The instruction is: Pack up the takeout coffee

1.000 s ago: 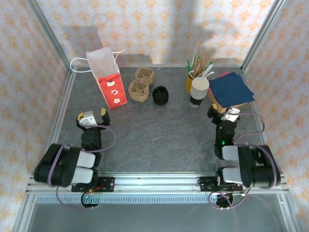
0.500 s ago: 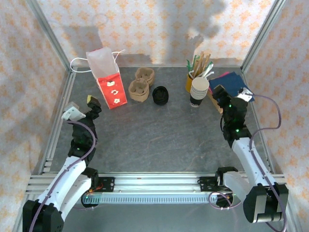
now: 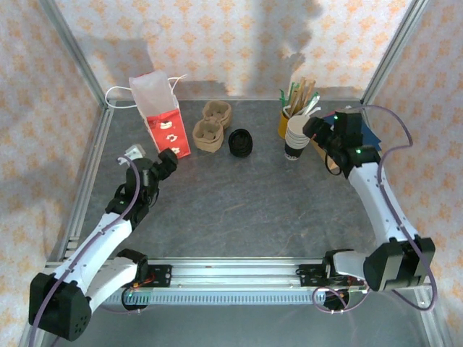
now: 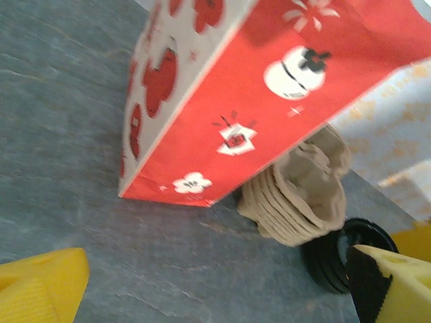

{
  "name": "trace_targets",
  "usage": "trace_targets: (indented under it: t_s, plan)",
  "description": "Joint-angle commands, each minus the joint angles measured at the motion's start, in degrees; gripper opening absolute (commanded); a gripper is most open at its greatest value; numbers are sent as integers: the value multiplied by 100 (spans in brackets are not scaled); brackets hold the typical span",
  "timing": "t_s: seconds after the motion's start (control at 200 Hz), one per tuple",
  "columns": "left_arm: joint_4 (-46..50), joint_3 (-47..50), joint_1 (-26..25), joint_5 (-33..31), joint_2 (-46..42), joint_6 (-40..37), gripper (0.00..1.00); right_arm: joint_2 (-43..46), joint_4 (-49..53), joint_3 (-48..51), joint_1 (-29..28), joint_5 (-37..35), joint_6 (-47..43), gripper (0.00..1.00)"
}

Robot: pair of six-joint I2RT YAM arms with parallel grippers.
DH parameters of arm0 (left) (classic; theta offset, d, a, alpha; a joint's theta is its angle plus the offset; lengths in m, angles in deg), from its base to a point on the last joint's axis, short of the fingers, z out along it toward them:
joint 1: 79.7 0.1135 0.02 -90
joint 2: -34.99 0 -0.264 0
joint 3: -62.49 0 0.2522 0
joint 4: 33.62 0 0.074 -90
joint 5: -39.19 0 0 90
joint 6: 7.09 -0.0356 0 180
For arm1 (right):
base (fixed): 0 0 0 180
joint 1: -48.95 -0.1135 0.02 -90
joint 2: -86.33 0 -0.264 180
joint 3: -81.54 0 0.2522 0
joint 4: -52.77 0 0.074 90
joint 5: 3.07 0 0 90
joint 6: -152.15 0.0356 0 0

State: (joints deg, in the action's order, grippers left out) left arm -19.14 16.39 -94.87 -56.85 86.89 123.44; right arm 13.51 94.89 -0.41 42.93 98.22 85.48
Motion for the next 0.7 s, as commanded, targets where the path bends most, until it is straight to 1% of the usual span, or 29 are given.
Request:
trace_targets:
  t_s: [0.0, 0.18, 0.3, 0.521, 0.696]
  plan:
    - [25, -207, -319, 182, 68, -47, 99, -373, 518, -492, -78, -313, -118, 79]
    - [-237, -370, -878, 122, 310, -286, 99, -1049, 431, -983, -123, -434, -150, 73]
    - [-313, -530, -1142, -6, 515, -385, 98, -1457, 508, -1331, -170, -523, -197, 64]
    - [-888, -510, -1293, -108, 827, -397, 97, -2039, 768, -1746, -187, -801, -284, 56]
    - [-960, -693, -1419, -206, 1116, -465, 97, -2250, 803, -1835, -198, -869, -313, 50]
